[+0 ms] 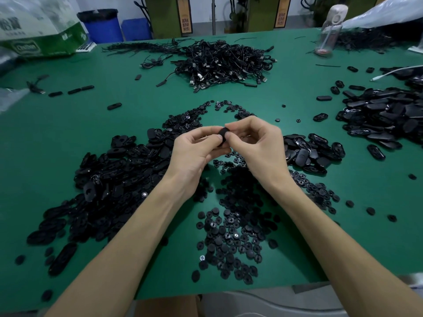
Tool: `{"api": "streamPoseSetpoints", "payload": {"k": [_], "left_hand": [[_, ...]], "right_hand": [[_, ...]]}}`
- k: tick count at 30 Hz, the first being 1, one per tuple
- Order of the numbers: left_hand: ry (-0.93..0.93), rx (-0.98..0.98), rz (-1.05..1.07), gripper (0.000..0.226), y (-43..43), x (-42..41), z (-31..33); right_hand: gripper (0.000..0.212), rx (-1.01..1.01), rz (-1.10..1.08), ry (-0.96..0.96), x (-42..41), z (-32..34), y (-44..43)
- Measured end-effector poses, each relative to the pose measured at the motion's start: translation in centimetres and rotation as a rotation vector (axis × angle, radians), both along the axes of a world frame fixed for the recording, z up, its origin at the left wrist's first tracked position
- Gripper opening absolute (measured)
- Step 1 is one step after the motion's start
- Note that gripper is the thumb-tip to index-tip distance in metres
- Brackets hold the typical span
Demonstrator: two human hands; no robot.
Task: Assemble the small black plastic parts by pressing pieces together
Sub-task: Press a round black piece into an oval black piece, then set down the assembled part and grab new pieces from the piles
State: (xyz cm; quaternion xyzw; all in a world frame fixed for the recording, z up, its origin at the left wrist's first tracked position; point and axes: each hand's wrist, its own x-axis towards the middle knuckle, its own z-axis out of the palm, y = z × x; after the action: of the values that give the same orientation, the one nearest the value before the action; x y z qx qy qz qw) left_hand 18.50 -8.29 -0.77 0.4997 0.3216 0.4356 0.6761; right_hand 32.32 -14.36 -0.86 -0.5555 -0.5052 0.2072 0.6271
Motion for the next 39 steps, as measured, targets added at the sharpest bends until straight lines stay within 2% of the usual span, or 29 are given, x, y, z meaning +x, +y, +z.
{"api": "streamPoseSetpoints", "payload": {"k": [8,14,17,25,27,28,31,33,35,37,39], "left_hand": [[0.026,-0.001,0.043,0.016,-0.1,0.2,0.0],[-0.029,-0.035,-0.088,0.021,0.2,-0.5,0.2],[-0.022,-0.021,-0.082,0.022,0.1,-0.5,0.3],[0.117,0.184,-0.021,0.018,0.1,-0.5,0.4],[0.236,0.317,0.047,0.017,0.4,-0.8,0.7],[0.355,0.41,0.121,0.017,0.7,-1.0,0.8],[0.888,0.642,0.429,0.035,2.2,-2.9,1.0],[1.242,0.632,0.542,0.042,3.7,-4.8,0.6],[1.493,0.505,0.532,0.027,4.3,-6.3,0.4],[1.577,0.406,0.498,0.011,4.5,-6.8,0.4],[1.597,0.408,0.504,0.013,4.6,-6.8,0.1]], "right_hand": [[0.009,-0.013,-0.008,-0.039,-0.4,0.0,-0.2],[0.009,0.005,-0.065,-0.032,0.0,0.2,-0.2],[0.008,-0.002,-0.055,-0.027,0.0,0.3,-0.2],[0.009,-0.019,-0.073,-0.041,-0.1,0.4,-0.2],[0.009,-0.021,-0.117,-0.065,0.0,0.4,-0.2],[0.01,-0.023,-0.161,-0.082,0.2,0.5,-0.2],[0.013,-0.068,-0.366,-0.235,1.2,0.7,-0.1],[0.015,-0.156,-0.48,-0.339,2.2,0.6,-0.1],[0.017,-0.258,-0.546,-0.432,3.0,0.4,-0.1],[0.019,-0.352,-0.579,-0.541,3.7,0.1,-0.1],[0.023,-0.434,-0.58,-0.623,4.0,-0.2,-0.1]]}}
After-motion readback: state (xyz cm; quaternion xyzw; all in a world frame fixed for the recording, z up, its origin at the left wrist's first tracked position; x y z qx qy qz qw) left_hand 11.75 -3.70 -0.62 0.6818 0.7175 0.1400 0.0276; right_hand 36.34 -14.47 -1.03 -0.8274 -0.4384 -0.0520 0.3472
